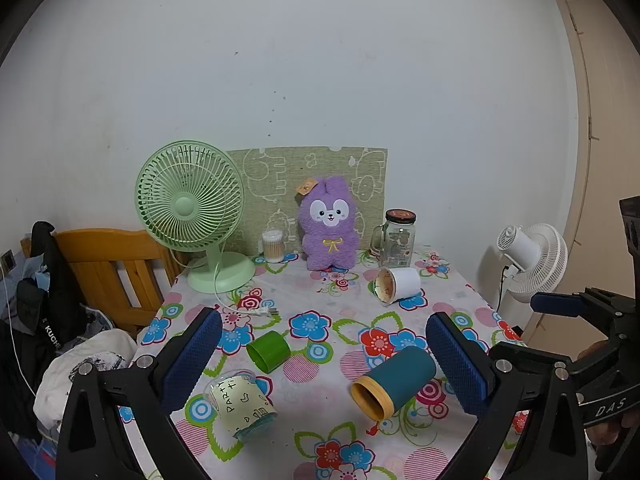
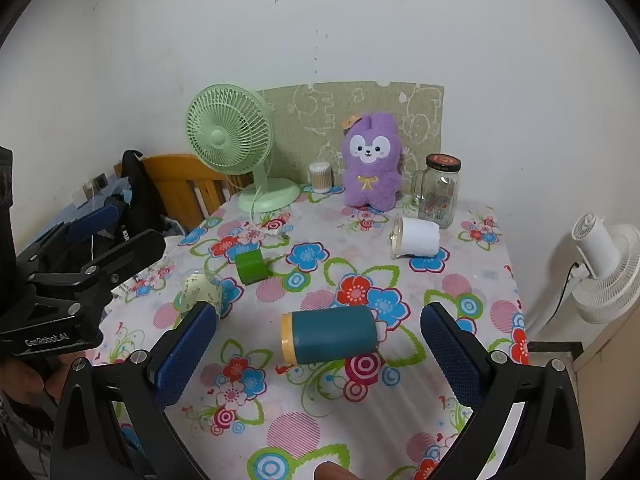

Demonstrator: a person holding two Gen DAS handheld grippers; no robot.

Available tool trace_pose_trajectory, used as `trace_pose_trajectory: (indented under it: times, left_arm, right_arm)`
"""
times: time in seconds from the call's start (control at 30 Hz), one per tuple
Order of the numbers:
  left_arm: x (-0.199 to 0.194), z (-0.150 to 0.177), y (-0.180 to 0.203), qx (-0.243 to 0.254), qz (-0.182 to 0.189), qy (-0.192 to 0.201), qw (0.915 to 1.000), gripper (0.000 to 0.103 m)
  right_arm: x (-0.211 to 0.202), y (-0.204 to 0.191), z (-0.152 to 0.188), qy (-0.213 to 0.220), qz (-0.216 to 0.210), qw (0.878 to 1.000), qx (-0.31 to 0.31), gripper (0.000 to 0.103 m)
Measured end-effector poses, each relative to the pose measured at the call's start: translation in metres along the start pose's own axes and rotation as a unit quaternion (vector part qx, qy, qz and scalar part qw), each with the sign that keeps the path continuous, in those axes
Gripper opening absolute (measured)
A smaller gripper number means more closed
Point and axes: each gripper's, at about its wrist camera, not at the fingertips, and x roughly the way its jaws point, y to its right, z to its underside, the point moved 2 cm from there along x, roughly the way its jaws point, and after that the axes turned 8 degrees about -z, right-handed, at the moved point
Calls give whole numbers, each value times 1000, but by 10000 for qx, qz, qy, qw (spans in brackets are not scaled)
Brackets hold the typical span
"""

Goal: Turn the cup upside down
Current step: 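Move the right gripper toward the white cup lying on its side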

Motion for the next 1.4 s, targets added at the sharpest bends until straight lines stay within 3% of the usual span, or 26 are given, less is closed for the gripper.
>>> trace_pose_trajectory:
  times: [0.43,0.67,1.2,1.4]
  left_arm:
    - [7,1,2,41,22,-46,10000,103]
    - [17,2,2,31,7,-82,10000,103]
    - [28,-10,10,151,-28,22,9999,103]
    - [35,-19,18,363,127,-18,9993,103]
  right_arm:
    - [13,14,-2,-139,-14,9999,30,103]
    - [21,17,-8,-271,41,9991,-319,103]
    - [24,36,-30,-184,-9,9995,-261,103]
    - [27,43,-40,-342,20,9967,-734,103]
